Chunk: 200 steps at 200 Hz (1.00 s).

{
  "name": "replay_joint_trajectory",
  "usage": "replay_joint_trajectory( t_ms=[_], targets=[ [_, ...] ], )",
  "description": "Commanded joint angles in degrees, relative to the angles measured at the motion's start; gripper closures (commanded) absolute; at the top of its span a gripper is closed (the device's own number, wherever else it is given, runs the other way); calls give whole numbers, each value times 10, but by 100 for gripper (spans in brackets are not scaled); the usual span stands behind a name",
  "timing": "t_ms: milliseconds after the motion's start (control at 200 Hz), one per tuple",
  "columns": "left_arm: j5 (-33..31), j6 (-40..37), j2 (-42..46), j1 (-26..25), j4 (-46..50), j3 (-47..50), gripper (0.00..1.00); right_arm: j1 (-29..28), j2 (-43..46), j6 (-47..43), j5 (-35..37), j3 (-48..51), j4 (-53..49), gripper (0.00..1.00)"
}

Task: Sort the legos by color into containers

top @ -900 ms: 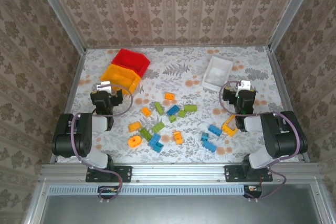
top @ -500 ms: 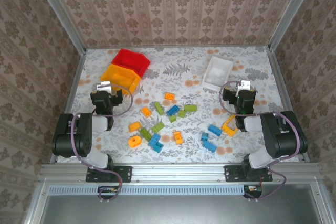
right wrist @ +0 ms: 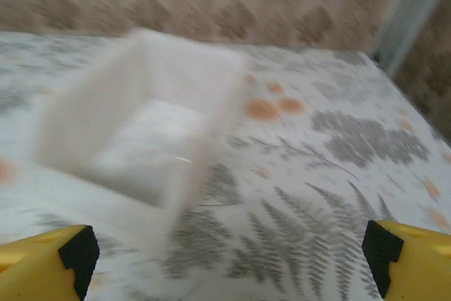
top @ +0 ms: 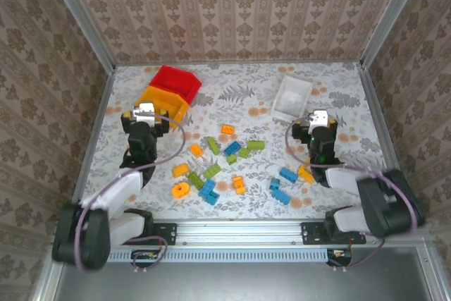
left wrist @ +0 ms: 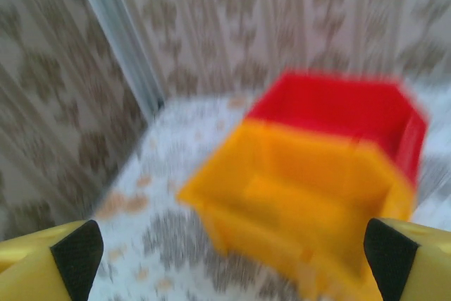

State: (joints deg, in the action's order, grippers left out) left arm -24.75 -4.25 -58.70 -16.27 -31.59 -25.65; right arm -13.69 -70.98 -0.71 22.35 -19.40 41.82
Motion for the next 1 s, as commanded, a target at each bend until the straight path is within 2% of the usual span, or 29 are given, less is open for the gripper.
replay_joint_trajectory(
  t_ms=[0, 35, 85, 105, 120, 150, 175, 195, 235, 335, 395, 525, 660, 845, 995],
  targets=[
    [-130, 66, 82, -29, 225, -119, 0, -8, 148, 83, 67, -145, -253, 0],
    [-136, 189, 88, -23, 379, -184, 0, 5, 164, 171, 73, -203, -356, 0],
    [-91, 348, 88, -1, 570, -266, 0, 20, 170, 297, 64, -272, -496, 0],
    [-63, 376, 87, 12, 574, -274, 0, 27, 170, 336, 59, -285, -531, 0],
    [-19, 379, 87, 24, 563, -269, 0, 35, 168, 349, 44, -289, -539, 0],
    [91, 378, 84, 69, 530, -256, 0, 50, 165, 343, -38, -292, -536, 0],
    [163, 398, 76, 104, 525, -255, 0, 62, 158, 345, -75, -301, -545, 0],
    [189, 425, 65, 124, 541, -260, 0, 65, 149, 352, -82, -315, -565, 1],
    [202, 459, 31, 149, 591, -284, 0, 64, 124, 360, -84, -351, -619, 4],
    [225, 462, -89, 184, 703, -375, 8, 64, 62, 357, -104, -422, -701, 11],
    [250, 450, -156, 195, 728, -425, 9, 64, 36, 335, -131, -450, -714, 11],
    [257, 450, -259, 197, 740, -489, 10, 68, -11, 315, -159, -494, -750, 9],
    [273, 452, -338, 195, 737, -530, 12, 76, -55, 306, -197, -518, -769, 10],
    [288, 446, -404, 188, 734, -563, 16, 82, -73, 302, -210, -518, -769, 10],
    [289, 447, -447, 177, 753, -580, 24, 89, -102, 300, -203, -529, -781, 11]
  ],
)
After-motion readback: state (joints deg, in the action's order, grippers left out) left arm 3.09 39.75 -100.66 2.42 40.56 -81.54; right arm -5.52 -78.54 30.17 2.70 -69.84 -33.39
